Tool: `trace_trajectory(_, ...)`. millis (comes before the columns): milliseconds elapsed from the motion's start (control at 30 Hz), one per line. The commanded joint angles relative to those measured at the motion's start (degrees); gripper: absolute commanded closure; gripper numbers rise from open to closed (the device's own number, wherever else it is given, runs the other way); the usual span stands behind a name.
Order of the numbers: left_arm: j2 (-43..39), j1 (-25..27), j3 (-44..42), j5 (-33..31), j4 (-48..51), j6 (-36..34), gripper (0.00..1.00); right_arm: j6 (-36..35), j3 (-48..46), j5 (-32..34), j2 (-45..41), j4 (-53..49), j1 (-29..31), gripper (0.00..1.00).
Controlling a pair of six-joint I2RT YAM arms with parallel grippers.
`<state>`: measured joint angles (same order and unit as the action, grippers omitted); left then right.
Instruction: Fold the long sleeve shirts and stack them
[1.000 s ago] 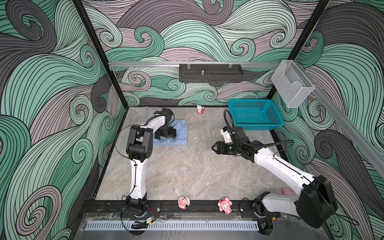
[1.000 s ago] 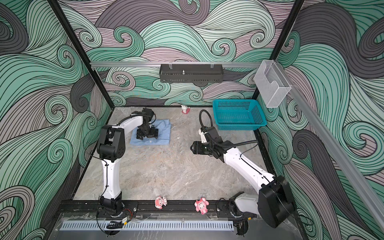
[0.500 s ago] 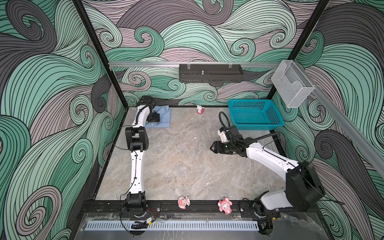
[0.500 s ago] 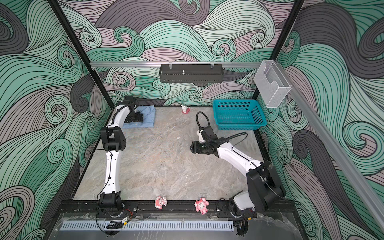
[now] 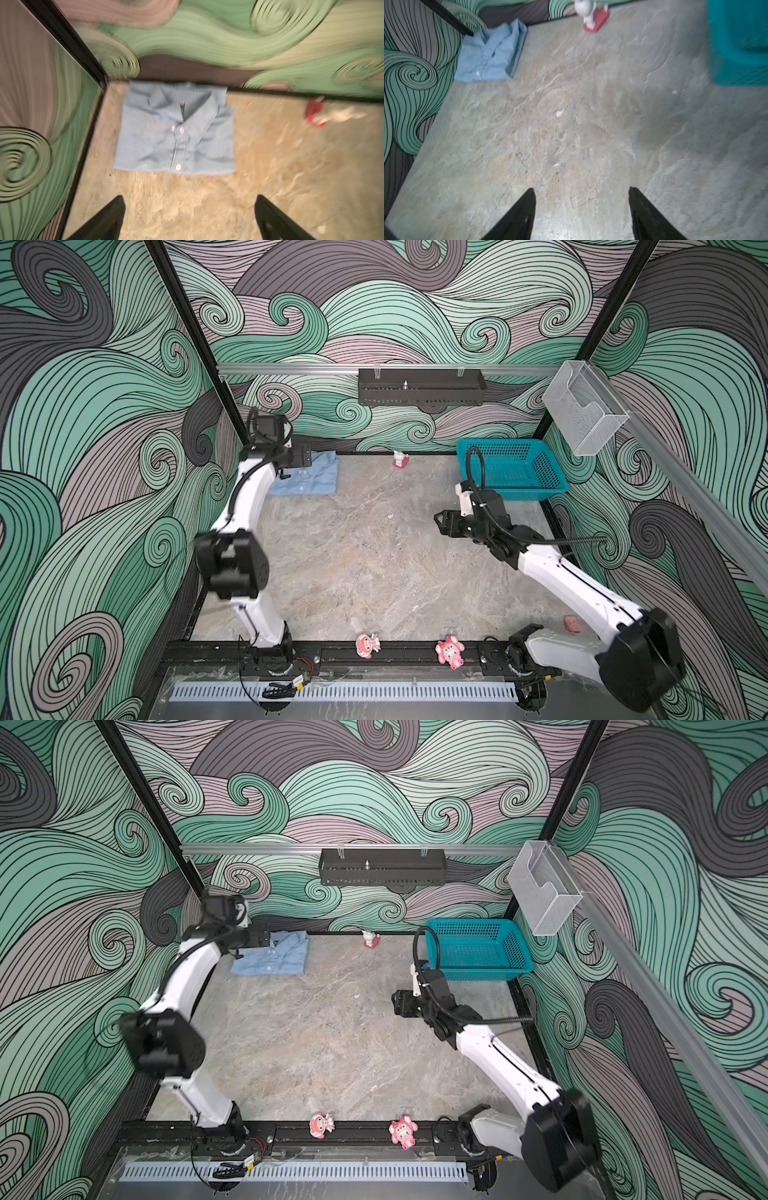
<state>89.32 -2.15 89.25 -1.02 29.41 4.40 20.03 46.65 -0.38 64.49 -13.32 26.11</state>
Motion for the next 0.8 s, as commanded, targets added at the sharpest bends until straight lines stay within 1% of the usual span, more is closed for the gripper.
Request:
trace_trajectory(0, -16.2, 0.2, -18.3, -0.8, -20.1, 5.8, 0.02, -7.6, -7.2, 11.6, -7.7, 5.7, -0.8, 0.23)
trace_trajectory(33, -20.8, 0.2, -24.1, -1.8, -22.1, 7.1, 0.02, -9.6, -10.4, 14.0, -10.9, 8.7, -1.0, 0.21)
trace_trajectory(133, -31.0, 0.2, -38.8, -4.5, -24.7, 10.3, 0.01, -15.1, -20.8, 22.8, -20.5, 17.4, -1.2, 0.19)
trace_trajectory(233, -36.9, 0.2, -52.0, -12.3, -28.4, 13.5, 0.01, -20.8, -30.4, 29.9, -28.3, 25.4, -1.6, 0.17)
trace_trajectory(333, -40.4, 0.1, -58.8, -17.0, -27.8, 13.6, 0.01, -22.9, -35.6, 35.0, -32.4, 26.6, -3.5, 0.13)
trace_trajectory(400, -41.4, 0.2, -61.2, -20.4, -26.8, 13.9, 0.02, -21.3, -38.1, 34.9, -32.6, 28.5, -5.7, 0.11)
trace_trajectory(467, -41.5, 0.1, -62.8, -23.7, -26.8, 15.2, 0.01, -18.8, -40.1, 32.2, -30.5, 32.3, -8.4, 0.12)
trace_trajectory(533, -40.4, 0.1, -64.0, -26.2, -29.2, 15.9, 0.01, -17.0, -41.7, 29.0, -25.2, 39.8, -11.8, 0.12)
trace_trajectory(633, -36.5, 0.2, -66.1, -27.5, -35.7, 15.6, 0.01, -17.1, -40.5, 23.7, -15.1, 48.4, -15.6, 0.12)
trace_trajectory(767, -29.0, 0.1, -68.1, -27.6, -46.3, 13.3, 0.01, -17.1, -37.6, 19.0, 0.2, 61.6, -19.4, 0.11)
